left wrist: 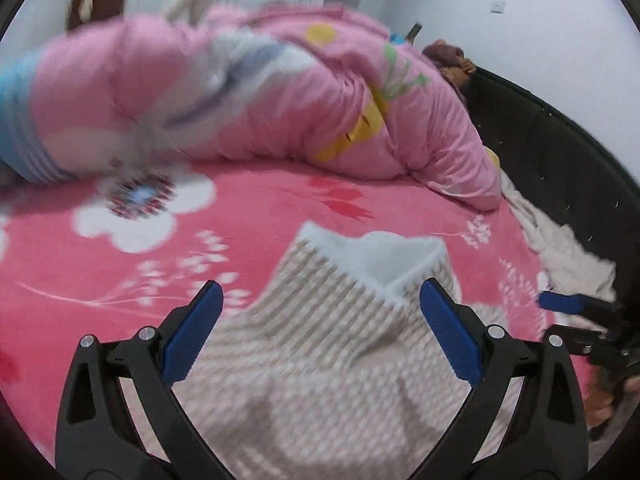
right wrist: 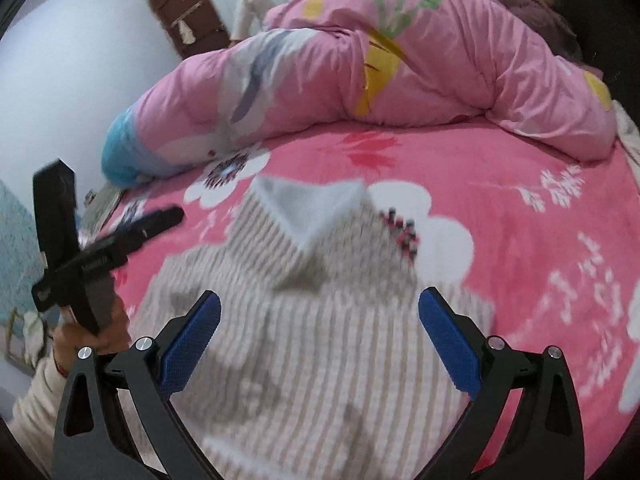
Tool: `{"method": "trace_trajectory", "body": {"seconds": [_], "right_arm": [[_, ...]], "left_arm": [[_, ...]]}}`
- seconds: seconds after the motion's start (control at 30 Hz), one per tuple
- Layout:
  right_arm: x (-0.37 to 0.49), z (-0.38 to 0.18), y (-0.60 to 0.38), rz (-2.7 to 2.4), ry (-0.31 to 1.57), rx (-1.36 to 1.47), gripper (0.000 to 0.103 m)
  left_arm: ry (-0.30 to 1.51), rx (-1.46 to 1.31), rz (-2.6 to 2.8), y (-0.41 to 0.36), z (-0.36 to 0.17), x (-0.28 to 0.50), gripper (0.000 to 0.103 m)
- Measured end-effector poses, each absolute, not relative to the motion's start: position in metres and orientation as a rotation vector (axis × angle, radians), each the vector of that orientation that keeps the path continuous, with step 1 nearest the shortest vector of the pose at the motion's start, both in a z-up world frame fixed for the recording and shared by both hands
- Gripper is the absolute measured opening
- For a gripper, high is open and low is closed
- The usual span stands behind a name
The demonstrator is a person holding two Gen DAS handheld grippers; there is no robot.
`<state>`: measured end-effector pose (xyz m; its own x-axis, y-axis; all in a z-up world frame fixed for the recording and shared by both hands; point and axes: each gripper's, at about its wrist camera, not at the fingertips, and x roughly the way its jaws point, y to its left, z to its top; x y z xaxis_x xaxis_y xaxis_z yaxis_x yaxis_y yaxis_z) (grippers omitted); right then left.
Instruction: Fold large clothes
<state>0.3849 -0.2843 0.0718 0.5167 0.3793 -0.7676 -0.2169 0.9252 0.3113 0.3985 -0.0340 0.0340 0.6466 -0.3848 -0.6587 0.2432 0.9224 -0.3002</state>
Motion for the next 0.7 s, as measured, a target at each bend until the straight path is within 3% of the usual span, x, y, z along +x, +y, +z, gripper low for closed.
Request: {"method": "trace_trajectory", "body": {"seconds": [0.17, 0.23, 0.27, 0.33, 0.4, 0.53, 0.7], "right_arm": [[0.455, 0.049, -0.281, 0.343, 1.021, 0.263, 0.091], [0.472, 0.037, -0.276, 0.332, 1.042, 0.267, 0.082], [0.477, 0.033, -0.274, 0.327, 1.052, 0.260, 0.078], [0.485, 0.024, -0.269, 0.313, 1.073, 0.233, 0.062], [0.484, 0.020, -0.267, 0.310, 1.081, 0.218, 0.047], [0.471, 0.027, -0.267, 0.306, 1.054, 0.183, 0.026], [0.443, 0.042, -0.269, 0.327, 1.029, 0.131, 0.018]], "left_arm": [[0.931, -0.212, -0.363, -0.060, 0.002, 0.464, 0.095], [0.931, -0.152, -0.319, -0.070, -0.007, 0.474, 0.095], [0.925, -0.129, -0.303, -0.074, -0.010, 0.476, 0.091], [0.933, -0.066, -0.283, -0.082, -0.015, 0.480, 0.058], [0.947, -0.051, -0.287, -0.083, -0.016, 0.485, 0.047], [0.907, -0.009, -0.309, -0.082, -0.003, 0.468, 0.035], [0.867, 0.069, -0.330, -0.084, 0.016, 0.437, 0.026]]}}
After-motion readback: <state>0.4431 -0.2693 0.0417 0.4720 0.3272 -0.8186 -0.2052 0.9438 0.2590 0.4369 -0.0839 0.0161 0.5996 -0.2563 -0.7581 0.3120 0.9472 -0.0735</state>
